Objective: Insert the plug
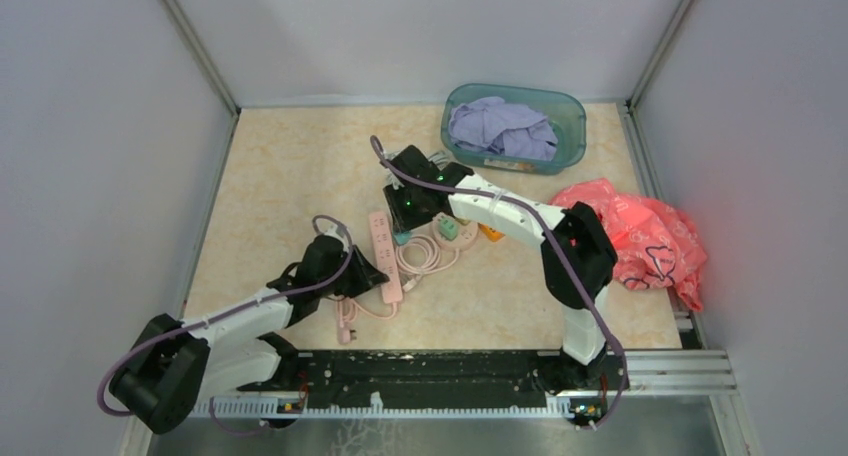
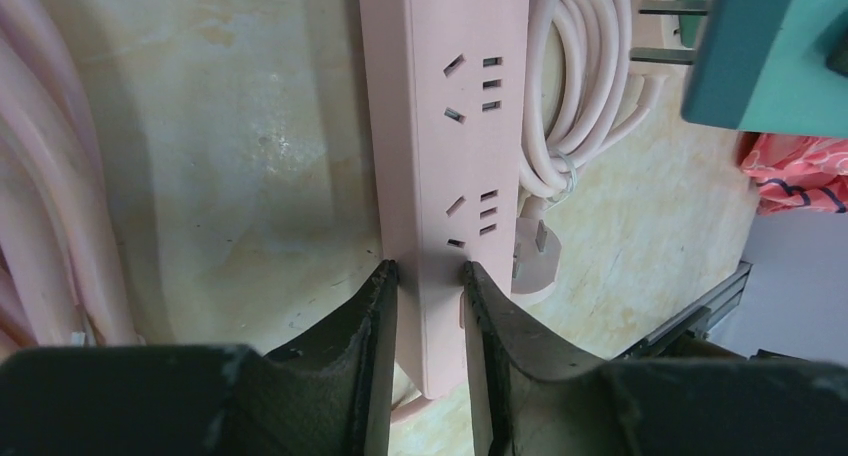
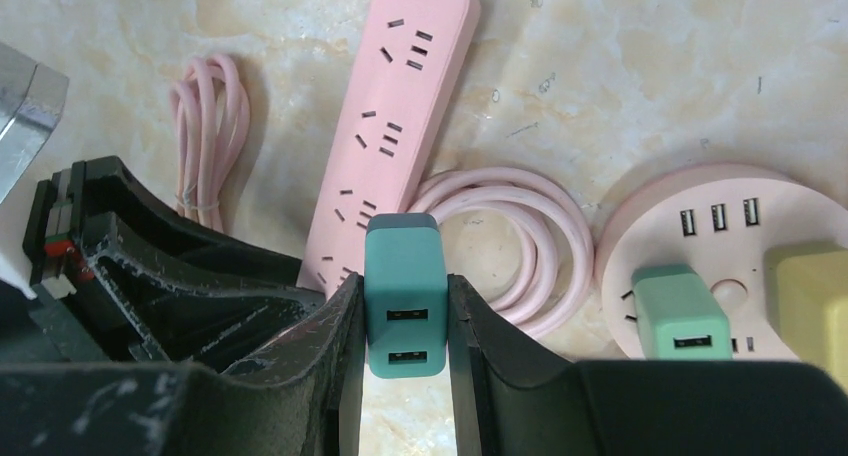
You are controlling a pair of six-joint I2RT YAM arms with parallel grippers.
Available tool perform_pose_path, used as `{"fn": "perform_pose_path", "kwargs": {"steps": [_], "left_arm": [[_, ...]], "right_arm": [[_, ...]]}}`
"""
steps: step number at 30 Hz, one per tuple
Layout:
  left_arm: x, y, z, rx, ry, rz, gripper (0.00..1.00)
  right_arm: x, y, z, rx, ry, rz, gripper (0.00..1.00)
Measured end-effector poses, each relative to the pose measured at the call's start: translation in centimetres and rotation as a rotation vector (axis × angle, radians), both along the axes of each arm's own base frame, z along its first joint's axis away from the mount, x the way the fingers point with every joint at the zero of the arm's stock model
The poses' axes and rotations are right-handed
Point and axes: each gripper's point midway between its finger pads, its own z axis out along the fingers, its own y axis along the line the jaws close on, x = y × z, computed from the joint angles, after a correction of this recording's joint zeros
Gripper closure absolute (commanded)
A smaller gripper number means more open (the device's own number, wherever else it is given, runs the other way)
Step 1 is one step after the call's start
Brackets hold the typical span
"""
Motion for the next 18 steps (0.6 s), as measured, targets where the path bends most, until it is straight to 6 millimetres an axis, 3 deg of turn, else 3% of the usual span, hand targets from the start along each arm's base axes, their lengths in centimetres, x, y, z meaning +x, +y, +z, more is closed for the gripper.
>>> {"fn": "perform_pose_path", "kwargs": {"steps": [8,18], "left_arm": [[-0.3,-0.4,0.0,-0.061,0.024,0.046,0.72],[-0.5,-0.3,0.1,-0.057,0.031,0.092,0.71]], "right_arm": [[-0.5,1.8,-0.8,-0.044,0.027,-0.021,1.0],[1.1,3.0,-2.1,-0.072,0.027,-0.107,1.0]]}}
